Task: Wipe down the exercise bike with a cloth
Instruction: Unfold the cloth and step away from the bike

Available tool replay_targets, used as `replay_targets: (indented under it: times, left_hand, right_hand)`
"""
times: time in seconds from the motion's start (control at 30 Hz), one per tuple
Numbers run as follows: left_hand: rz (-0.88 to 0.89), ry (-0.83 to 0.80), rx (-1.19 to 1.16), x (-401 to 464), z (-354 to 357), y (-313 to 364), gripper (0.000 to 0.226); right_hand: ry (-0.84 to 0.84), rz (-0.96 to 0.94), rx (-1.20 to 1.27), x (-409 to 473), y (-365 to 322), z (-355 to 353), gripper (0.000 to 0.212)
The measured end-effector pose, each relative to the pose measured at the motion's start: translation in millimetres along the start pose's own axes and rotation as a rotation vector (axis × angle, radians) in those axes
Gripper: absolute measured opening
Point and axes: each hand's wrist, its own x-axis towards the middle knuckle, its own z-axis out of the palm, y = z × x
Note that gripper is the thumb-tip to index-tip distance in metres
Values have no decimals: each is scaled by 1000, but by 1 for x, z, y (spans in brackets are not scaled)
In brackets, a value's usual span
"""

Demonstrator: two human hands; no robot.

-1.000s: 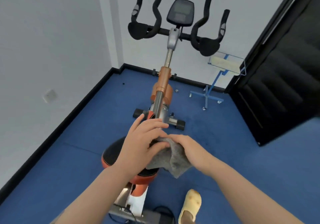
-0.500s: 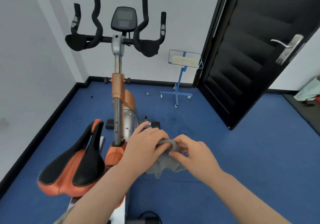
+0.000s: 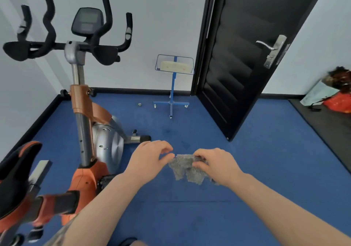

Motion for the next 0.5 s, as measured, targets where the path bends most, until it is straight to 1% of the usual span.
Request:
replay_targets:
  times: [0.1, 0.2, 0.27, 0.37, 0.5]
  left_hand:
    - [-59, -115, 3, 24, 16, 4, 24]
    - [-146, -226, -28, 45, 35, -6, 25]
    - [-171, -292, -23, 61, 47, -15, 27]
    - [-187, -335, -28, 95, 60, -32, 26]
    - [-191, -337, -43, 157, 59, -57, 25]
  right_hand:
    - [13, 37, 25, 13, 26, -6, 13]
    - [12, 73, 49, 35, 44, -7, 10]
    - [2, 96, 69, 53, 55, -5, 10]
    - [-33, 103, 47, 85, 70, -4, 10]
    - [-39, 143, 10, 136, 93, -10, 11]
